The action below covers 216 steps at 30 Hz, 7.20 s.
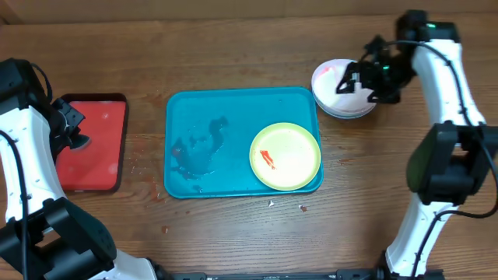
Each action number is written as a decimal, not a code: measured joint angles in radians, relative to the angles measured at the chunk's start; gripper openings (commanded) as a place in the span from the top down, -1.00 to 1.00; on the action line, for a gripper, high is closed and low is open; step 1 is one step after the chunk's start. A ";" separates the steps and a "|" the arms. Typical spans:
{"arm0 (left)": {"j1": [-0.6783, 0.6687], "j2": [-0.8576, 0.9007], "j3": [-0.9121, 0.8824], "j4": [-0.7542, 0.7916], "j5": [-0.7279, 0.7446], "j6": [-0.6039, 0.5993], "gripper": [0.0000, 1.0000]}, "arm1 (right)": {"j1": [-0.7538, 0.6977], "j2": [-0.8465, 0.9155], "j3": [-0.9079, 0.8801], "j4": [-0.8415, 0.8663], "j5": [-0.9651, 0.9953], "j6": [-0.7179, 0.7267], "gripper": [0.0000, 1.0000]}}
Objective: Clean dirty plates on tray and stack at the side
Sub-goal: 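Move the right gripper to the yellow plate rim and grasp it, then bring the sponge from the red tray to the yellow plate with the left gripper, then scrub the yellow plate with the sponge while the right gripper holds it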
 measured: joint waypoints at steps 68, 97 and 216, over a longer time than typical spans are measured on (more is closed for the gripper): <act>-0.040 0.002 0.000 0.043 0.191 0.130 0.92 | 0.472 -0.015 -0.412 0.225 0.284 0.068 0.66; -0.613 0.016 -0.092 0.175 0.375 0.220 0.91 | 0.482 -0.027 -0.430 0.421 0.121 0.292 0.49; -0.783 0.335 0.093 0.173 -0.013 -0.004 0.92 | 0.485 -0.026 -0.427 0.452 0.116 0.440 0.93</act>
